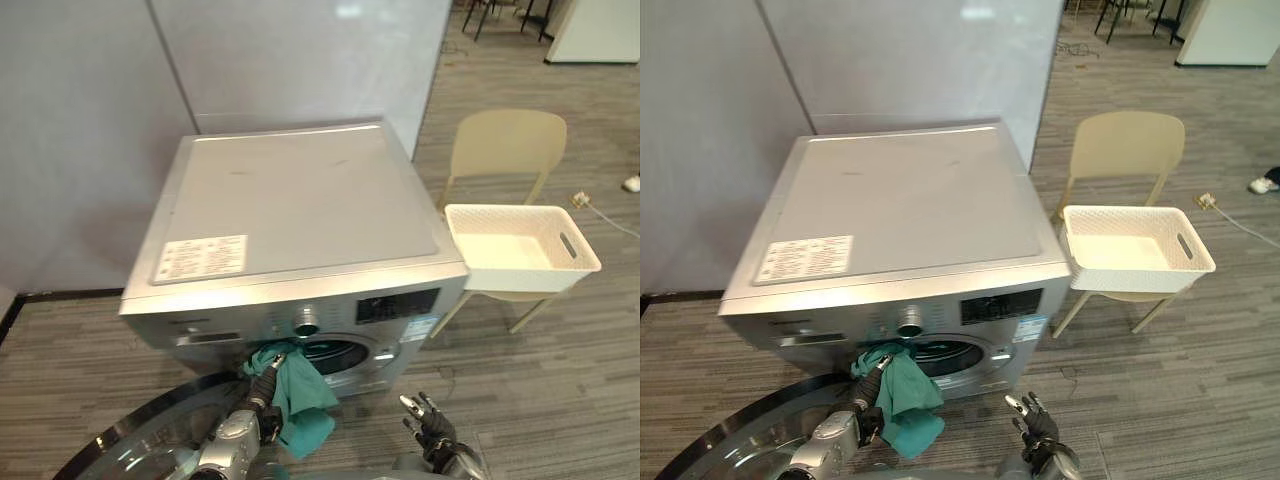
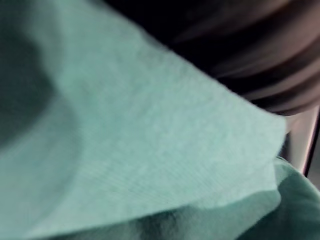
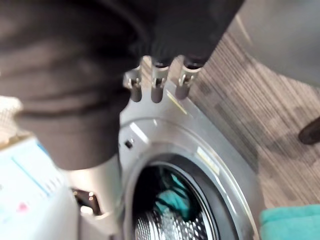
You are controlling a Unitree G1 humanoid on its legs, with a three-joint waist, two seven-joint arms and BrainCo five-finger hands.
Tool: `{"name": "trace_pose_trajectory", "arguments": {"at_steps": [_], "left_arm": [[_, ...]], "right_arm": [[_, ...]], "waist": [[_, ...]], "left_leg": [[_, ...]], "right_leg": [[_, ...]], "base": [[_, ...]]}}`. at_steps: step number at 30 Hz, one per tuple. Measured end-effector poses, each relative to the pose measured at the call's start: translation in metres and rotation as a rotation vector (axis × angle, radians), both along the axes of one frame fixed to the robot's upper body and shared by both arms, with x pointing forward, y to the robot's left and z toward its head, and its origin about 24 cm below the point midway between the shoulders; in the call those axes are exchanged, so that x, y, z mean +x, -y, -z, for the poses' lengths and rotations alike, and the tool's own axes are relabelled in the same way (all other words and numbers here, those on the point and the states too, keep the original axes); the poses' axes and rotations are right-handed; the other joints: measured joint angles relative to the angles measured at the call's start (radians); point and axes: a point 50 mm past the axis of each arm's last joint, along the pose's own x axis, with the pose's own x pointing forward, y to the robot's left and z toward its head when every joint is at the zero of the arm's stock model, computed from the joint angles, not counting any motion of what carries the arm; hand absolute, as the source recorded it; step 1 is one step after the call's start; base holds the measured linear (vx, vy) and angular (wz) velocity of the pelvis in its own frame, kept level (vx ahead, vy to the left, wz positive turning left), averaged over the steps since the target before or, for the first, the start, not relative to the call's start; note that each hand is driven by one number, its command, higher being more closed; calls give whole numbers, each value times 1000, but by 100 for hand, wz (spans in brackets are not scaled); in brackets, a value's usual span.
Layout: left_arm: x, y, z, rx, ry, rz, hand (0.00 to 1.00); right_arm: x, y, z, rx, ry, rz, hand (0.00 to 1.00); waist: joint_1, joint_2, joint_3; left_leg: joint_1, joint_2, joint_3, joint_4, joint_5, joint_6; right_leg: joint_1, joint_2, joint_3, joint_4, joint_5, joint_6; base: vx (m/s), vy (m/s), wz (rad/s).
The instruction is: Pick up the laundry basket with both hands and put the clothes into the washing machine.
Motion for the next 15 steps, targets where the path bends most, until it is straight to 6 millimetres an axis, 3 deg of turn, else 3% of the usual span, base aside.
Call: {"name": "trace_pose_trajectory", "arguments": {"at_steps": [1, 2, 6, 9, 11, 13, 15], "left_arm": [[0, 11, 0, -33, -1, -3, 100], [0, 15, -1, -49, 0, -7, 100], [2, 16, -2, -67, 5, -21, 100], [-3, 16, 1, -66, -12, -25, 100], [-9, 15, 4, -66, -28, -28, 100], [-14, 15, 6, -59, -43, -20, 100], [-14, 15, 6, -53, -40, -9, 100]], "right_arm": [[-2, 9, -1, -26, -5, -3, 0], [-5, 13, 0, -37, -13, -3, 0], [-8, 14, 0, -43, -11, 2, 0], [-23, 18, 4, -43, -48, 32, 0], [-30, 19, 5, -43, -62, 48, 0], [-33, 20, 6, -44, -71, 46, 0], [-33, 18, 6, -41, -68, 48, 0]], "waist": [[-1, 28, -2], [-2, 36, -5], [-4, 16, 3], [-4, 0, 15], [-1, -7, 19], [-6, 1, 19], [-13, -2, 19]], "left_leg": [[23, 43, -12, -28, 26, -16], [29, 75, -14, -37, 43, -30], [19, 109, -27, -37, 81, -18], [-8, 87, -33, -7, 80, -7], [-16, 52, -31, 24, 34, 64], [-27, 3, -26, 33, 3, 63], [-47, -28, -23, 33, -2, 52]], "right_leg": [[1, 49, -10, 22, -14, -24], [-1, 81, -18, 47, -29, -50], [-56, 114, -44, 165, -102, -94], [-72, 87, -65, 220, -145, -98], [-69, 56, -53, 221, -147, -93], [-69, 16, -17, 215, -144, -60], [-83, -5, 11, 199, -139, -51]], "base": [[19, -311, 2], [-3, -285, 1], [-82, -190, 17], [-108, -55, 31], [-39, 84, 6], [-21, 157, -6], [5, 171, 0]]}}
